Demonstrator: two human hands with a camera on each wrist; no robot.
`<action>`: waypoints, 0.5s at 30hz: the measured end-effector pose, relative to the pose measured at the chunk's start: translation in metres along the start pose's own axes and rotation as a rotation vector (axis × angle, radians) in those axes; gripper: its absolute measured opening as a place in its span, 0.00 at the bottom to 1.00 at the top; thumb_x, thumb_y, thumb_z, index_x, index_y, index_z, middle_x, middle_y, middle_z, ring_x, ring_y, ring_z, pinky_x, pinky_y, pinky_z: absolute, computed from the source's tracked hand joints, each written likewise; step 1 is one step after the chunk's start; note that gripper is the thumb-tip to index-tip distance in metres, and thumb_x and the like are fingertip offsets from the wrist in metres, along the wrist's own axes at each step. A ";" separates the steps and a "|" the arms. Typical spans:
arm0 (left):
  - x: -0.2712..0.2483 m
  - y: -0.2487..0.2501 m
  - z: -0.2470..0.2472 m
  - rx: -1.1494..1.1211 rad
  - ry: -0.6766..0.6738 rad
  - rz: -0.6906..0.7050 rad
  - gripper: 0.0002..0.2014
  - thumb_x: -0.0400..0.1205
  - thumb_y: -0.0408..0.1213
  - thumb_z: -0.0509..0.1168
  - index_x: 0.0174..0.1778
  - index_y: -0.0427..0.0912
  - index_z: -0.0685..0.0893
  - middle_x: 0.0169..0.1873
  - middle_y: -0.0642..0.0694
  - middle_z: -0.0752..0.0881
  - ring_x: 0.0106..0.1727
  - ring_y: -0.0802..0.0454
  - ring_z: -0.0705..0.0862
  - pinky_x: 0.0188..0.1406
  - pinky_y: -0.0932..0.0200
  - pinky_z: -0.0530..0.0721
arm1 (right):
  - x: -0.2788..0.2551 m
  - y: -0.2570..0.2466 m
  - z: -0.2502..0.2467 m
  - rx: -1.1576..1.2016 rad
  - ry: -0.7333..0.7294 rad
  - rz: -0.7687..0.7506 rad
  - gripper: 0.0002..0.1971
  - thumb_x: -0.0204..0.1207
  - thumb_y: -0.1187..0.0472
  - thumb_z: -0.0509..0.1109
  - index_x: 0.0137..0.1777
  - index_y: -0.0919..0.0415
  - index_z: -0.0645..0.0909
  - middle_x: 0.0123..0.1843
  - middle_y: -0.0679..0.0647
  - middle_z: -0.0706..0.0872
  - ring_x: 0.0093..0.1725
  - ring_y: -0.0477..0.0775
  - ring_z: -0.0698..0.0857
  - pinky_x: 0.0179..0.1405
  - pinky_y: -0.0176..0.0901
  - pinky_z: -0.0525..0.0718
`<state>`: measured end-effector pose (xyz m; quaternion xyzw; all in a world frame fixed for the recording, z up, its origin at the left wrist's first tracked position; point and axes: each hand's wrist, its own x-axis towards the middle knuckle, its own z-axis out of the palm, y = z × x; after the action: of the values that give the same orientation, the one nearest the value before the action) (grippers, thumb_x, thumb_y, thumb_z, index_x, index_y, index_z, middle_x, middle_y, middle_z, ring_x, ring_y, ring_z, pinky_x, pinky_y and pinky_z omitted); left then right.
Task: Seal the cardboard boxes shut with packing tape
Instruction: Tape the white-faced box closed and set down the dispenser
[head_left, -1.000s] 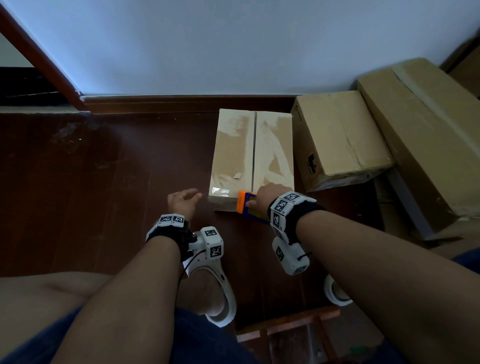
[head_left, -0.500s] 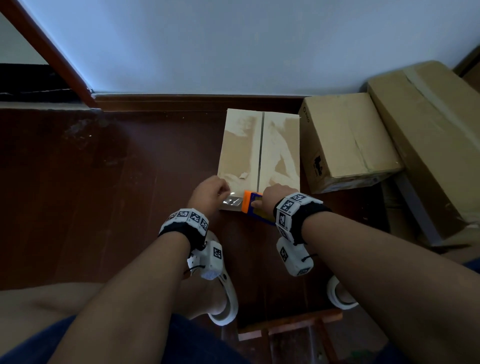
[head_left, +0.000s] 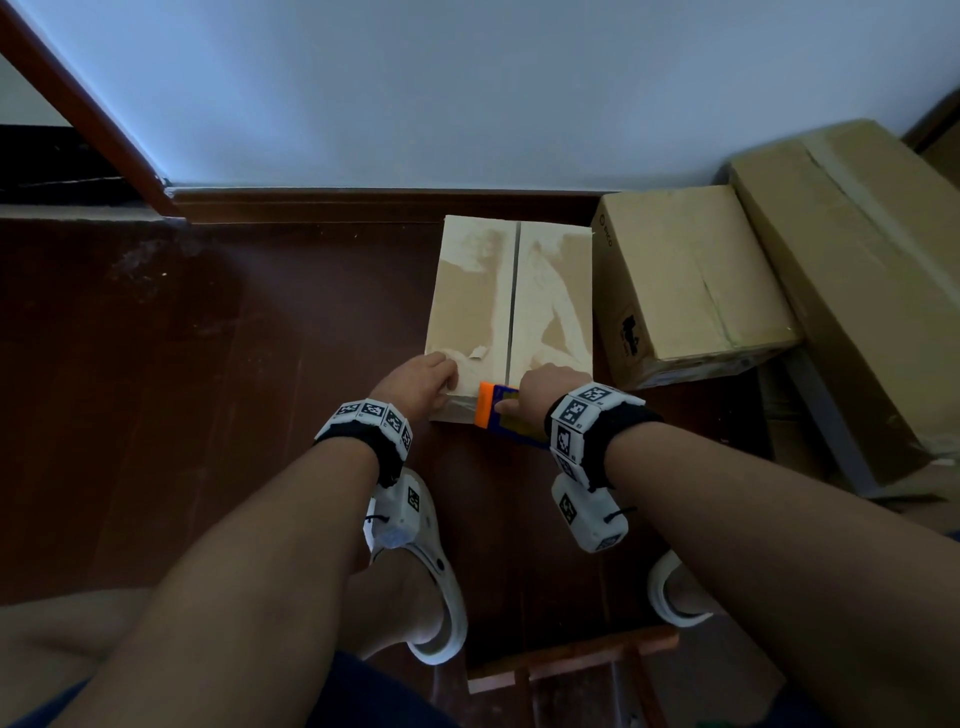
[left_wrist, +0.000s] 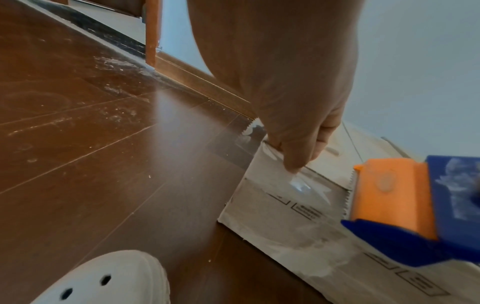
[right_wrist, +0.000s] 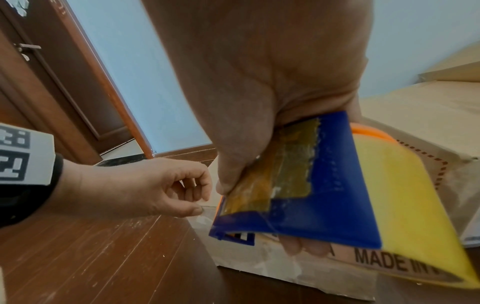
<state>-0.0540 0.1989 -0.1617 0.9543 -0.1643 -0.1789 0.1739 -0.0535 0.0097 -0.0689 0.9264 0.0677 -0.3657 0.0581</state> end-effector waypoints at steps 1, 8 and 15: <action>0.003 0.000 -0.001 0.002 -0.003 -0.002 0.10 0.78 0.31 0.68 0.54 0.40 0.80 0.55 0.44 0.79 0.56 0.46 0.77 0.54 0.55 0.75 | 0.001 0.000 -0.001 -0.006 0.005 0.001 0.27 0.80 0.36 0.60 0.32 0.59 0.70 0.32 0.53 0.75 0.28 0.50 0.74 0.24 0.40 0.69; 0.026 0.000 -0.007 0.081 -0.062 -0.017 0.11 0.78 0.36 0.69 0.48 0.48 0.72 0.55 0.48 0.76 0.56 0.50 0.75 0.57 0.51 0.79 | 0.016 0.004 -0.005 -0.012 0.038 0.006 0.26 0.80 0.36 0.60 0.32 0.59 0.70 0.32 0.53 0.75 0.29 0.50 0.74 0.35 0.43 0.75; 0.035 0.001 -0.011 0.110 -0.068 -0.021 0.12 0.78 0.36 0.69 0.45 0.49 0.70 0.52 0.48 0.75 0.53 0.51 0.74 0.53 0.51 0.79 | 0.017 0.006 -0.008 -0.005 0.044 0.010 0.27 0.80 0.36 0.59 0.32 0.59 0.71 0.32 0.52 0.76 0.29 0.50 0.75 0.34 0.42 0.76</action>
<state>-0.0186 0.1880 -0.1621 0.9575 -0.1697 -0.2036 0.1138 -0.0345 0.0067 -0.0745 0.9345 0.0654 -0.3446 0.0605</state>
